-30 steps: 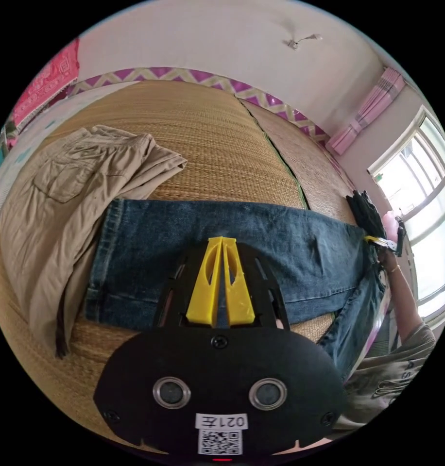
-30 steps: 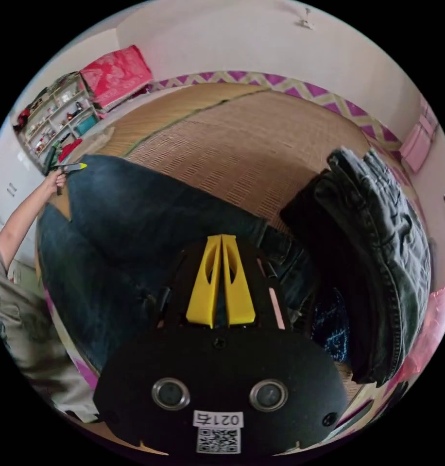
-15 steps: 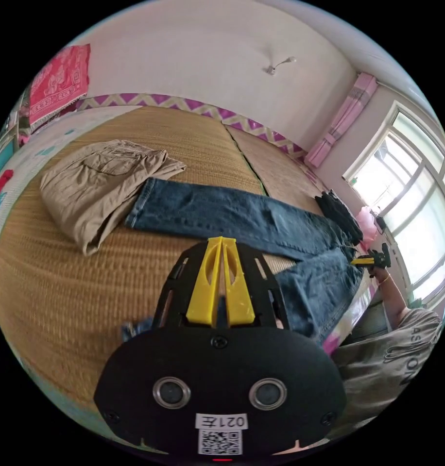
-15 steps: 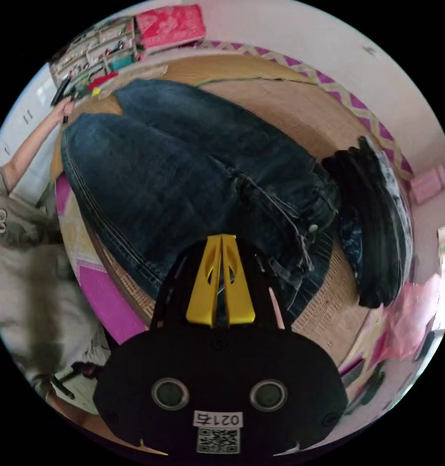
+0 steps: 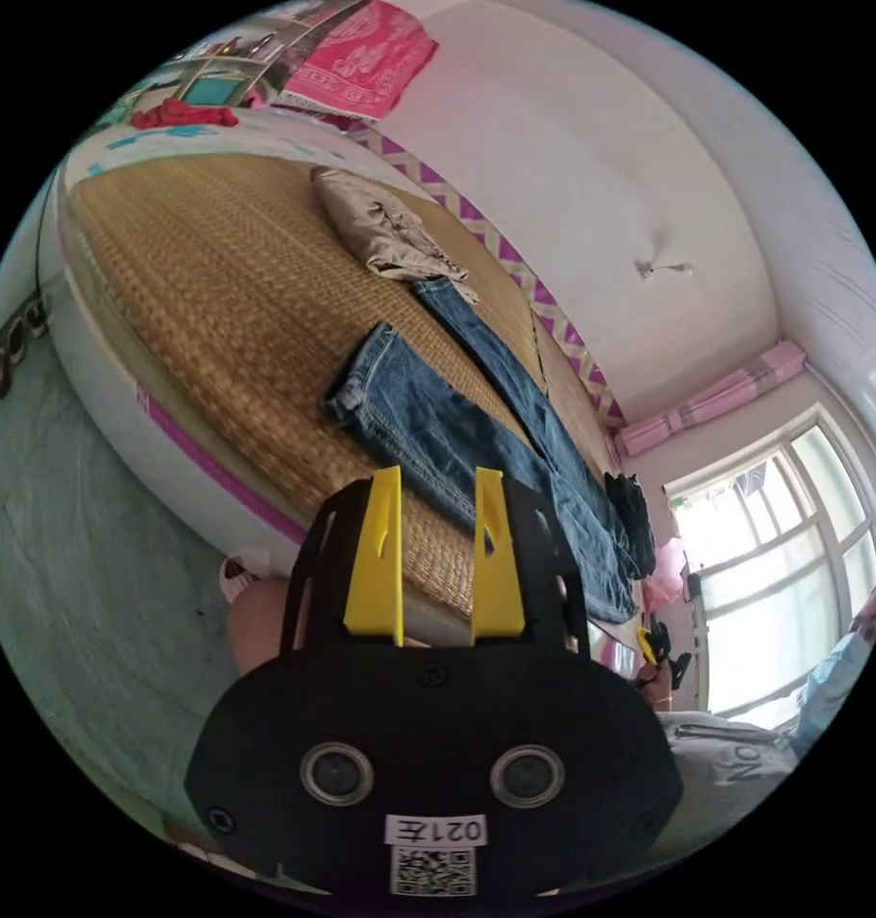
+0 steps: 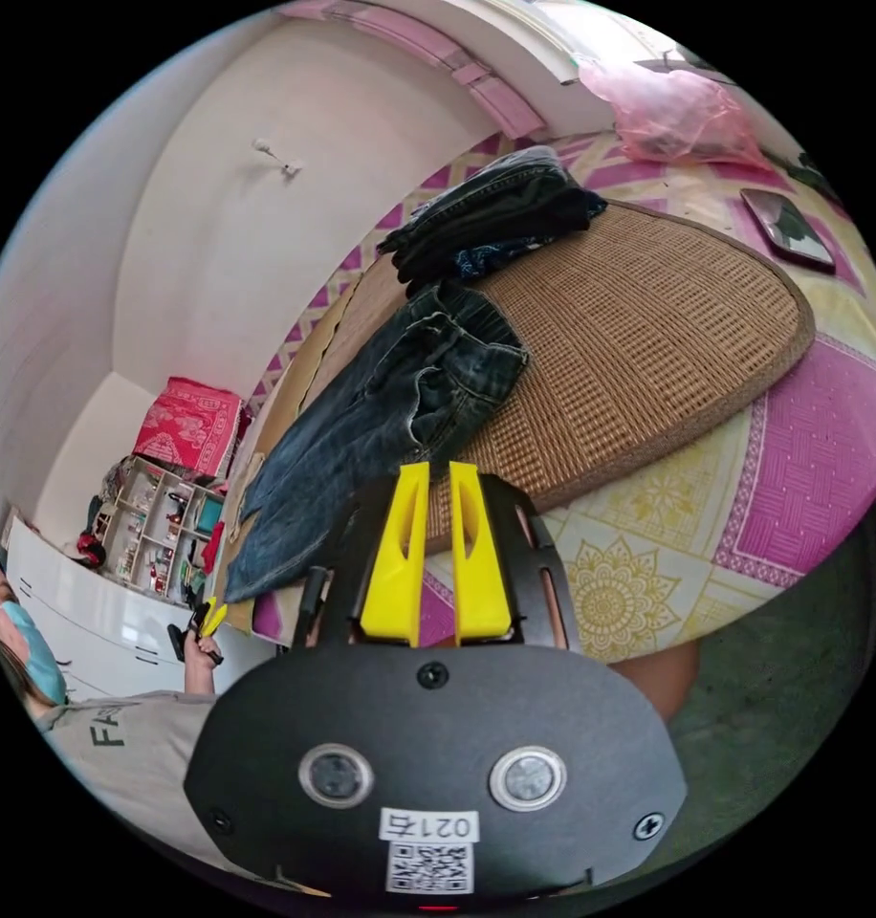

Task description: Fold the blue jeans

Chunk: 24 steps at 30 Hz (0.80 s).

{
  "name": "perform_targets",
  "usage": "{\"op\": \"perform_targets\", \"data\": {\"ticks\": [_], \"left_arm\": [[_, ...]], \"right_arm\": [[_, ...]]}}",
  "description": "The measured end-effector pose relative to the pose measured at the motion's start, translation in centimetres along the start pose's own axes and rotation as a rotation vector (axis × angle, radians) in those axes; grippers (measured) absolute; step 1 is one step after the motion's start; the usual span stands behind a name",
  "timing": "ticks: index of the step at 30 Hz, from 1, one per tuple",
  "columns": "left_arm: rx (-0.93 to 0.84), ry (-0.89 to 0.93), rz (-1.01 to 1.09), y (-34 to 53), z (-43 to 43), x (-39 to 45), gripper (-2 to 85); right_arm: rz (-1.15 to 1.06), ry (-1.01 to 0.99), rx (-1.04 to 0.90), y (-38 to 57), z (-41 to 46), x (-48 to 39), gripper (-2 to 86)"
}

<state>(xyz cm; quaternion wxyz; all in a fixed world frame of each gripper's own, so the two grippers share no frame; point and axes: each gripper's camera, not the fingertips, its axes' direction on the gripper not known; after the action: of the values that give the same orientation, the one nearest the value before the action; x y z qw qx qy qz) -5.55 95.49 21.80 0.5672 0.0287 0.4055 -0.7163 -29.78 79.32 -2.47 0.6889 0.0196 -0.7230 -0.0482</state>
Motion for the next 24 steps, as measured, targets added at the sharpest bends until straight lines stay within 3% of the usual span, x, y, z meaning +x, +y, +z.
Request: {"op": "perform_targets", "data": {"ticks": [9,14,24], "left_arm": [[0.029,-0.012,-0.147,0.0,1.9,-2.5,8.3],[0.024,0.004,-0.140,-0.3,2.2,-3.0,8.2],[0.032,-0.012,-0.112,-1.2,3.9,-3.0,6.0]], "right_arm": [[0.117,-0.009,-0.058,5.7,6.1,3.4,7.4],[0.250,-0.170,-0.002,7.8,8.3,6.6,7.7],[0.383,-0.271,0.042,7.1,13.6,10.8,6.3]]}}
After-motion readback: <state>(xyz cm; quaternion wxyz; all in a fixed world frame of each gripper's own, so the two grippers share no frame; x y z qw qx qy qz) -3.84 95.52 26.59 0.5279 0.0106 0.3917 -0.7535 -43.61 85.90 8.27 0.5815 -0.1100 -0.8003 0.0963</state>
